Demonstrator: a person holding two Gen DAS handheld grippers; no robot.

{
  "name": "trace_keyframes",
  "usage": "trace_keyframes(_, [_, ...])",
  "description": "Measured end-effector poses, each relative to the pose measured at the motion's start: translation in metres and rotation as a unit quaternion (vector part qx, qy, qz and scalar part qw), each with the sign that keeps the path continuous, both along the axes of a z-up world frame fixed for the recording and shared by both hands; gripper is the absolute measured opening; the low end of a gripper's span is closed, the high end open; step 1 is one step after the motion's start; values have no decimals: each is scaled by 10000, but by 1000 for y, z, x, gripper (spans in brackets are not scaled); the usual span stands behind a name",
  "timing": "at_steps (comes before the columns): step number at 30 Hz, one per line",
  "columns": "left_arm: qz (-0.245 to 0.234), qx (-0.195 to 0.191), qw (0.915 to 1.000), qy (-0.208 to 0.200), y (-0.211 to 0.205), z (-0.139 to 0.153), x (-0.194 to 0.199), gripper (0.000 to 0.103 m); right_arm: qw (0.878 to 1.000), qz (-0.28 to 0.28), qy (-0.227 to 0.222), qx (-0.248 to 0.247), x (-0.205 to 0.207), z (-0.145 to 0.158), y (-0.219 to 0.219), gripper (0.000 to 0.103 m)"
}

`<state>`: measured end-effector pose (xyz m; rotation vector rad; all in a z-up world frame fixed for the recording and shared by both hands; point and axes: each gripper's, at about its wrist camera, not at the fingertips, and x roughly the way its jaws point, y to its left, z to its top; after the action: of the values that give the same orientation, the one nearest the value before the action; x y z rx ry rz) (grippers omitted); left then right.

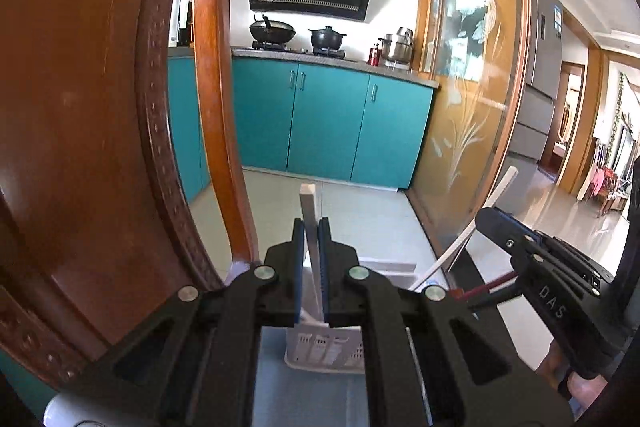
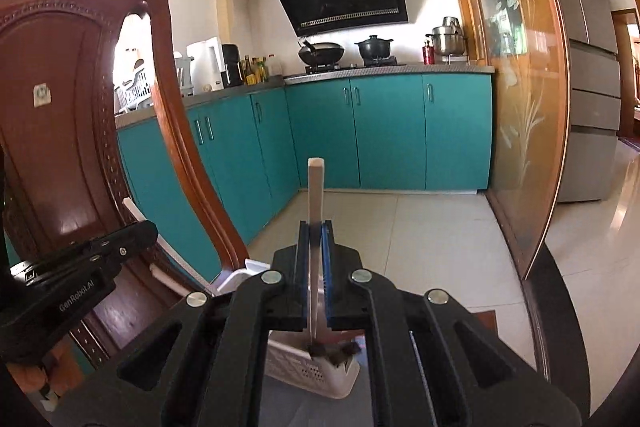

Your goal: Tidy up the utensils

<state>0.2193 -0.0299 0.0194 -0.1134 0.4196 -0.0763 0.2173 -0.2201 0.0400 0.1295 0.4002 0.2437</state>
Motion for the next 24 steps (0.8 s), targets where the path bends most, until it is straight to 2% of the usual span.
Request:
trace_keyframes(4, [17, 125, 9999, 89, -3, -8, -1, 8, 10000, 23, 82, 2, -3, -8, -4, 7])
trace_keyframes(5, [30, 147, 9998, 99, -4, -9, -2, 8, 10000, 10, 74, 3, -6, -8, -5, 13])
trace_keyframes(6, [55, 169, 9998, 107, -4, -11, -5, 8, 10000, 6, 49, 18, -11, -5, -7, 26])
trace_keyframes(7, [75, 181, 9997, 108, -5, -11, -7, 10, 10000, 7, -14, 45, -17, -2, -9, 34])
trace_keyframes(8, [85, 199, 9997, 97, -5, -11, -9, 15, 9999, -17, -141, 73, -26, 3, -11, 44])
trace_keyframes(10, [121, 321, 9994, -1, -7, -8, -20, 22, 9992, -13, -391, 66, -44, 12, -14, 52])
trace_keyframes(12, [143, 486, 9986, -122, -10, -7, -34, 29, 9975, 2, -702, -40, -73, 22, -17, 70])
trace_keyframes(14, [181, 651, 9974, -257, -14, -7, -53, 44, 9956, -5, -921, -170, -100, 25, -19, 81])
trace_keyframes(16, [169, 717, 9967, -343, -17, -8, -70, 53, 9945, -10, -1000, -302, -120, 23, -22, 92])
trace_keyframes(17, [147, 754, 9962, -403, -18, -10, -84, 63, 9940, -37, -1012, -404, -134, 18, -24, 99])
trace_keyframes(20, [63, 914, 9945, -512, -20, -18, -117, 81, 9939, -85, -924, -591, -164, -1, -30, 100])
trace_keyframes(24, [-11, 1062, 9935, -398, -22, -31, -148, 93, 9960, -159, -582, -652, -189, -24, -40, 100])
